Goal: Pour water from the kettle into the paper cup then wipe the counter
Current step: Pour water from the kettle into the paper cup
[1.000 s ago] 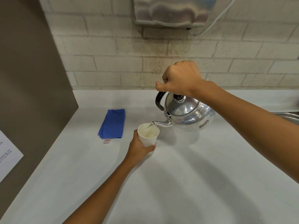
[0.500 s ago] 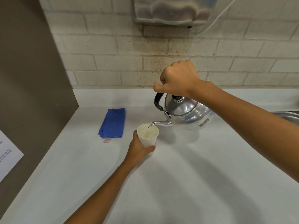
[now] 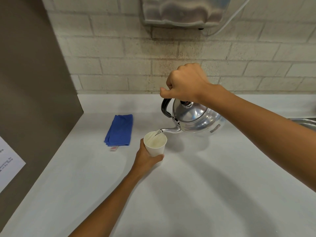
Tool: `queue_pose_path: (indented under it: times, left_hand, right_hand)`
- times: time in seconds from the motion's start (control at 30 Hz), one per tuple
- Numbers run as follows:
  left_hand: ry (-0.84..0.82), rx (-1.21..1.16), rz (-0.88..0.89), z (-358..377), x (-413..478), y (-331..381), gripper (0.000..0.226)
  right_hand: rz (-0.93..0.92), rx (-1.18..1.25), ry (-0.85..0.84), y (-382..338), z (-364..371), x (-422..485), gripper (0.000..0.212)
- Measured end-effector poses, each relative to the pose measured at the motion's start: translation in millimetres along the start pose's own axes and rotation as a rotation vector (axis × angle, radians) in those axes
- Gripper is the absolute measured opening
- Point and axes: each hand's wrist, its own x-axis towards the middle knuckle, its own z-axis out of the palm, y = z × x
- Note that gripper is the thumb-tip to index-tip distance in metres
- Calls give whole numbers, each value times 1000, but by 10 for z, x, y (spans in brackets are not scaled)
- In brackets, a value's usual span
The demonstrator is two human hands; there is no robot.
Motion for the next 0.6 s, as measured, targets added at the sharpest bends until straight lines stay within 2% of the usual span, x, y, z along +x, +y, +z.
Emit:
queue_pose_path:
  times: [0.6]
  left_hand:
    - [-6,11,-39,-5,-11,0,83]
  right_hand:
    - [-31,-36,-9,-3,-50,-19,53]
